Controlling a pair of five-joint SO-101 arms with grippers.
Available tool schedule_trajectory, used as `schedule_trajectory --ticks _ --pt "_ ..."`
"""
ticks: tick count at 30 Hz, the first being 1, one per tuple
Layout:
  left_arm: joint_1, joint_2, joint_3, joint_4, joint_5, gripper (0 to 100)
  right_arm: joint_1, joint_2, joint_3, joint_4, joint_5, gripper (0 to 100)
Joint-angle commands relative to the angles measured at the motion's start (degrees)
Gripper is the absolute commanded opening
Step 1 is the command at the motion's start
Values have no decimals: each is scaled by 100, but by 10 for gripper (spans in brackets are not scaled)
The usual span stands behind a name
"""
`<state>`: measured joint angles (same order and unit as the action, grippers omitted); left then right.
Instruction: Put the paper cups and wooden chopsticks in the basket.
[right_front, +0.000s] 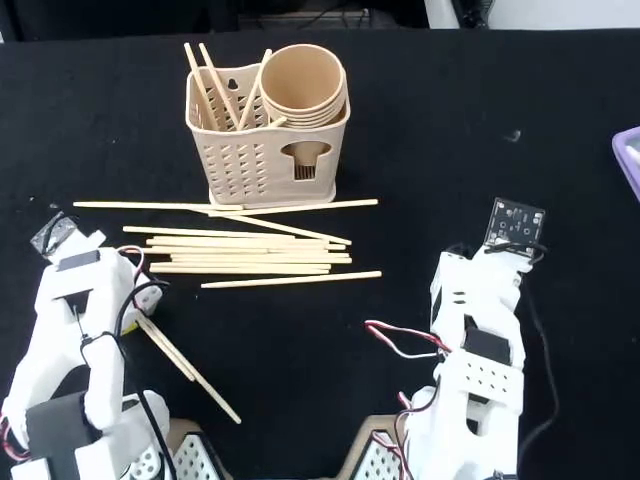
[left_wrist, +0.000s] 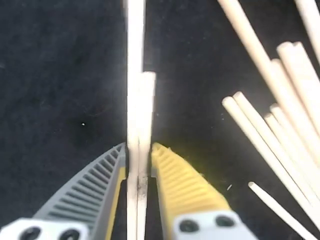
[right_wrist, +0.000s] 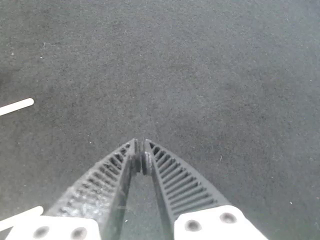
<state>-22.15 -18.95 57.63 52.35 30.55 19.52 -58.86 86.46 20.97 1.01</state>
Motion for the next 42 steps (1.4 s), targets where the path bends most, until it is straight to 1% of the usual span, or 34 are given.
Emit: schedule_trajectory --ticks 1,6,10,12,17,20,27,32,36,42 --pt "-13 97 119 -9 -202 57 -53 -180 -22 -141 53 25" --pt "-4 35 48 -9 -211 32 -53 -180 -22 -141 53 25" --pt "-22 35 -462 220 -220 30 -53 -180 -13 -141 53 25" --pt "-13 26 -901 615 -220 30 -53 -180 -13 -141 53 25" --pt "-66 26 -2352 1952 -220 30 -62 -180 -13 -141 53 25" --pt "-66 26 -3178 2312 -185 30 -62 -180 -13 -141 53 25" --pt "-66 26 -4884 2330 -211 30 -62 -180 -13 -141 53 25" --pt "119 35 -6193 2277 -211 30 -62 -180 -13 -141 53 25" --pt "48 35 -6932 1802 -176 29 -62 -180 -13 -141 53 25" --pt "110 35 -7565 457 -202 29 -62 -180 -13 -141 53 25"
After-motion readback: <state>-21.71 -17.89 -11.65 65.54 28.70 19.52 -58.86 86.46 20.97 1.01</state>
